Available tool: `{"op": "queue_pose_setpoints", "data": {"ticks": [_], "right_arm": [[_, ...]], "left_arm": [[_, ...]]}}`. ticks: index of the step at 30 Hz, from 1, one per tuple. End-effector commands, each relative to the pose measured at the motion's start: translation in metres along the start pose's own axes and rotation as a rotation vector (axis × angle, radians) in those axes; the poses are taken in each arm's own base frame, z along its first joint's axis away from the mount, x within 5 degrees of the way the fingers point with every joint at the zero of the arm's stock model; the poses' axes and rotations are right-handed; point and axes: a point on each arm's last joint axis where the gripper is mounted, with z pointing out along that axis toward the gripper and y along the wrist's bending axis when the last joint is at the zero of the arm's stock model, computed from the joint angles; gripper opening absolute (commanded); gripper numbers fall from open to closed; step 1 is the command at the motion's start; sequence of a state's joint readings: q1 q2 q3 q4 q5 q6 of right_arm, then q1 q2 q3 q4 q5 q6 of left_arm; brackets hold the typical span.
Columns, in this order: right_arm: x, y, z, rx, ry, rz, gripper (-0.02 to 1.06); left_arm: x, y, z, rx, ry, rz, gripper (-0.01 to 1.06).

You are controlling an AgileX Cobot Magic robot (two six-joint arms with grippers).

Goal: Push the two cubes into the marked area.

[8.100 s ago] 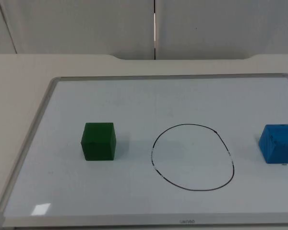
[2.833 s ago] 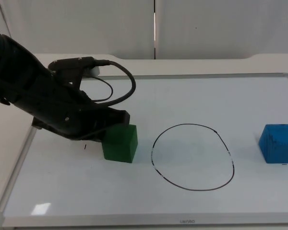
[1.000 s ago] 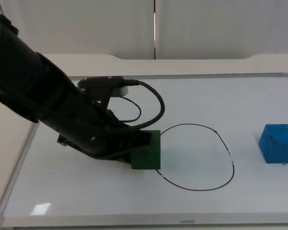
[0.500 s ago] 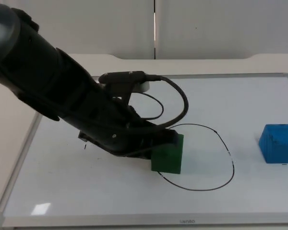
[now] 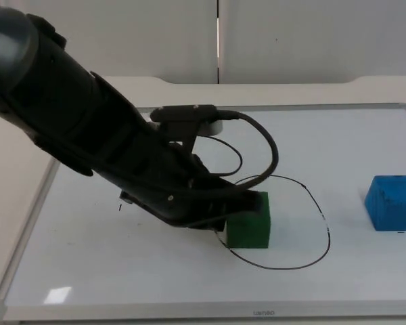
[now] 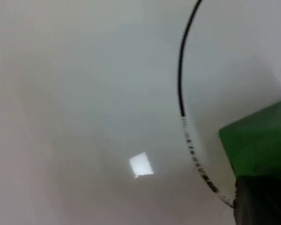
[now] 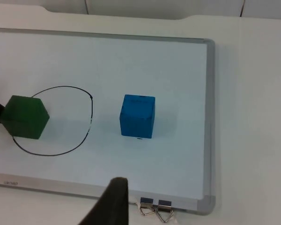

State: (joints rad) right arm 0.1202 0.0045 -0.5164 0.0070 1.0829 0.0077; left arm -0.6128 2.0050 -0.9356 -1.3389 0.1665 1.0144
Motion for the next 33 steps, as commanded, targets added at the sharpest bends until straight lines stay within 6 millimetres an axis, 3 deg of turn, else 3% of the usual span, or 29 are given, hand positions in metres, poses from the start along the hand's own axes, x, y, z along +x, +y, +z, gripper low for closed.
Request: {"op": "queue_pose_setpoints", "data": {"ticks": [1, 19, 24, 25, 33], "right_arm": [[0.0, 0.0, 0.0, 0.003, -0.01, 0.004, 1.05], [0.0, 0.0, 0.0, 0.003, -0.01, 0.004, 1.05], [0.0, 0.0, 0.0, 0.003, -0.01, 0.004, 1.05], [0.0, 0.0, 0.0, 0.003, -0.01, 0.004, 1.05], [0.0, 0.0, 0.0, 0.003, -0.01, 0.004, 1.05]], "left_arm": [[0.0, -0.006, 0.0, 0.013, -0.002, -0.007, 0.0], [-0.003, -0.003, -0.003, 0.009, -0.009, 0.025, 0.0], [-0.03, 0.009, -0.043, 0.021, -0.122, 0.026, 0.0], [-0.03, 0.009, -0.043, 0.021, -0.122, 0.026, 0.0], [-0.059, -0.002, -0.125, 0.037, -0.353, 0.127, 0.0]]}}
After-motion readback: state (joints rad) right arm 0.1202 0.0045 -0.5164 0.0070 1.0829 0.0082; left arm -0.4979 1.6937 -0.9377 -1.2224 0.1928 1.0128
